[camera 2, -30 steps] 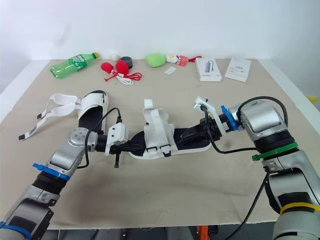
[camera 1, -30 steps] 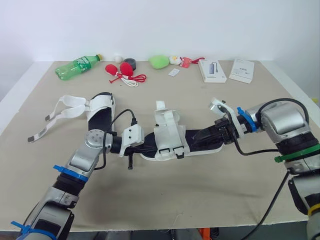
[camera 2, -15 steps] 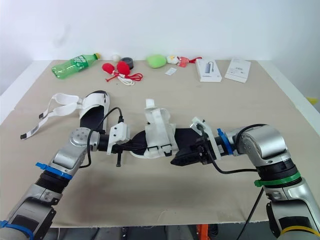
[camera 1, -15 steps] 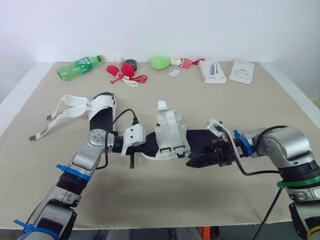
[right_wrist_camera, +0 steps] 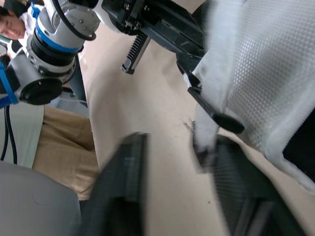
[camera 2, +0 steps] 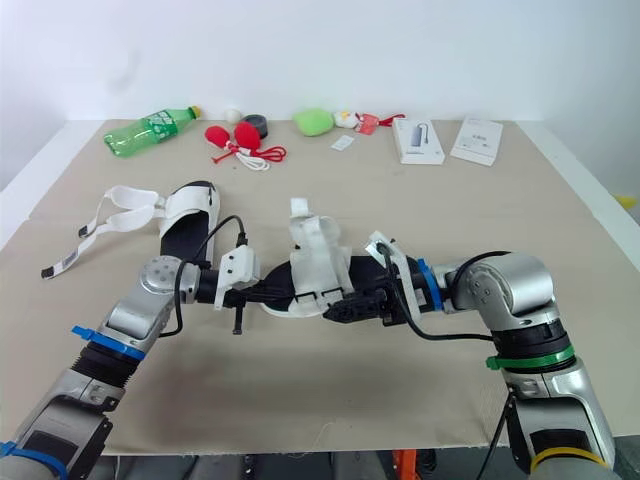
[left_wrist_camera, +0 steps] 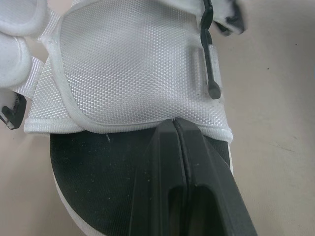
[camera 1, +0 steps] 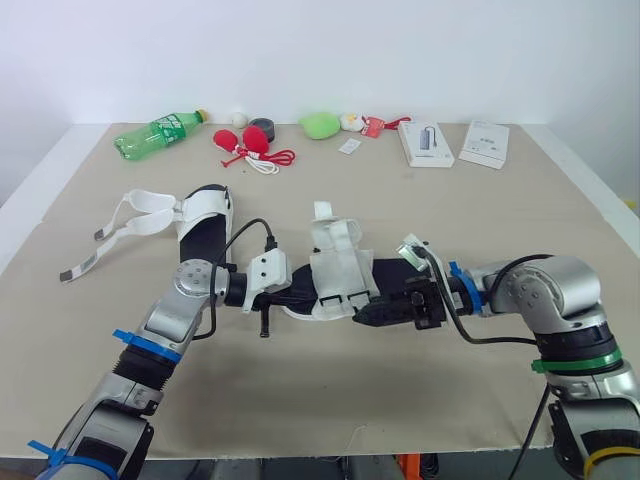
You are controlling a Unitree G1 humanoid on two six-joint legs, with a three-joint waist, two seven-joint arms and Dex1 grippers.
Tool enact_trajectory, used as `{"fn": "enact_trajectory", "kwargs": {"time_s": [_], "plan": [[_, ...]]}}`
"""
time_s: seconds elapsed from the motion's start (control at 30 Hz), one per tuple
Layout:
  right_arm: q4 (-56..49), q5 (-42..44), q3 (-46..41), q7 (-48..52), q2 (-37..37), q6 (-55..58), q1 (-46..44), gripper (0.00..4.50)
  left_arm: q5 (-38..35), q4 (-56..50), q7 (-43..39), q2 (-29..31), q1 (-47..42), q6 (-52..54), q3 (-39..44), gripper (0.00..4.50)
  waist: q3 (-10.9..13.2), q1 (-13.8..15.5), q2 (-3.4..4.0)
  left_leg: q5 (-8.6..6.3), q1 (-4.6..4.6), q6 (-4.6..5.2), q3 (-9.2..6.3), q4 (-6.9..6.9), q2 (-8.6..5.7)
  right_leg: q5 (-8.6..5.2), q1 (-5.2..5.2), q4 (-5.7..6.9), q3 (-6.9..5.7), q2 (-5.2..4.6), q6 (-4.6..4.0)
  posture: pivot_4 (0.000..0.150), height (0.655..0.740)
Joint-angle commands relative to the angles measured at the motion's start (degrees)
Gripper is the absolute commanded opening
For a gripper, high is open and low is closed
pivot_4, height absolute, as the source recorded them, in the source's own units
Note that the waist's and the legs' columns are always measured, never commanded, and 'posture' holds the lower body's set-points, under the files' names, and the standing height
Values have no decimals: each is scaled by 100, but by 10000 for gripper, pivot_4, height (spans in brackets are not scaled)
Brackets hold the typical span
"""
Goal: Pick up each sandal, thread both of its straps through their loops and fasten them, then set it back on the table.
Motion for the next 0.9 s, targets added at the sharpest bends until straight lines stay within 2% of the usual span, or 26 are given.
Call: {"fn": "enact_trajectory", "kwargs": {"time_s": [0.03, 0.07, 0.47, 0.9], "plan": [[2, 217, -305, -169, 59, 116, -56, 5902, 25, -43, 10, 0, 35, -10, -31, 0, 0, 1, 0, 0, 0, 0, 0, 0, 0, 0, 0, 0, 0, 0, 0, 1500, 7400], [0, 234, -317, -208, 61, 133, -31, 290, 26, -40, 11, 1, 37, -13, -33, 0, 0, 1, 0, 0, 0, 0, 0, 0, 0, -1, 1, 0, 0, 0, 0, 1500, 7400], [-770, 577, -142, -498, -235, 579, 982, 290, 32, -16, 29, -50, 22, -28, -62, 0, -1, -1, 0, 0, 3, 0, -2, -3, 0, -5, 3, -1, -1, 1, -1, 1500, 7400], [-1209, 827, -18, -627, -543, 884, 1528, 290, 56, 40, 28, -121, -4, -51, -99, 0, -1, 3, -2, 0, 4, 0, -1, -3, 0, -5, 5, -3, 0, 0, -1, 1500, 7400]]}}
